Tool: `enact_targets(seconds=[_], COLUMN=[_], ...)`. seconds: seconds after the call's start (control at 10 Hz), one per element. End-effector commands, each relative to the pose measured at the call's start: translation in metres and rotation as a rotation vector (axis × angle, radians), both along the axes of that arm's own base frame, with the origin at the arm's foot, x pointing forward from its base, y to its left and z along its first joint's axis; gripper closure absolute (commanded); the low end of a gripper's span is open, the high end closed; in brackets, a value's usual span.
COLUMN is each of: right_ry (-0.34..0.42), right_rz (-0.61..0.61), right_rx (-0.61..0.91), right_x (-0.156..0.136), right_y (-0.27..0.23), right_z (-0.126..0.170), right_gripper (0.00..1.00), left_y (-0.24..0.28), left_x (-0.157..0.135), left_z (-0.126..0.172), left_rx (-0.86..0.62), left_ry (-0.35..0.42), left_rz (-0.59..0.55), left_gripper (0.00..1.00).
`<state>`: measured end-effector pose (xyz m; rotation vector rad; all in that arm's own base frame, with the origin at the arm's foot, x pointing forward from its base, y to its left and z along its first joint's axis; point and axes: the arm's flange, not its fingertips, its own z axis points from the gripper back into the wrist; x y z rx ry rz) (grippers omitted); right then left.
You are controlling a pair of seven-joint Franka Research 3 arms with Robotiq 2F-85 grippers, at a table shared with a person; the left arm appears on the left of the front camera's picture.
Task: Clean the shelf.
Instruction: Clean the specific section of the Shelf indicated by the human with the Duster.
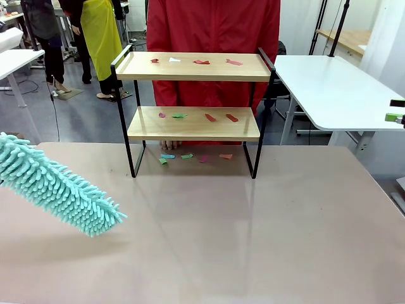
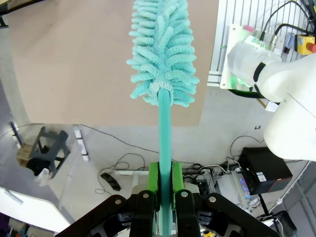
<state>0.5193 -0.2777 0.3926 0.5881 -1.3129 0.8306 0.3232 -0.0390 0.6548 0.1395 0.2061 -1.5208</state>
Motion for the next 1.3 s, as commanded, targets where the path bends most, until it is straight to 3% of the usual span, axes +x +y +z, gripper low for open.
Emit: enact_targets(seconds=[0.0, 0.3, 0.6, 0.7, 0.9, 1.2], right_ry=[0.014, 0.014, 0.014, 0.014, 0.014, 0.014], right_rz=[-0.003, -0.003, -0.003, -0.003, -0.003, -0.003], right_rx=[-0.004, -0.004, -0.004, -0.004, -0.004, -0.004], right_x=[0.001, 0.001, 0.001, 0.001, 0.001, 0.001], right_y=[0.002, 0.002, 0.002, 0.002, 0.002, 0.002], right_z=[0.006, 0.006, 0.006, 0.006, 0.006, 0.006], right_gripper=[0.0, 0.0, 0.0, 0.0, 0.0, 0.0], left_y=[0.0, 0.043, 0.073, 0.061, 0.011, -0.052], left_x=[0.0, -0.01, -0.027, -0.023, -0.016, -0.003], left_z=[0.0, -0.05, -0.107, -0.12, -0.141, -0.165], left_rx=[0.0, -0.326, -0.618, -0.722, -0.794, -0.912], left_ry=[0.0, -0.034, -0.099, -0.177, -0.275, -0.26], left_rz=[0.0, -0.08, -0.086, -0.018, 0.092, 0.28], left_gripper=[0.87, 0.87, 0.87, 0.87, 0.87, 0.87])
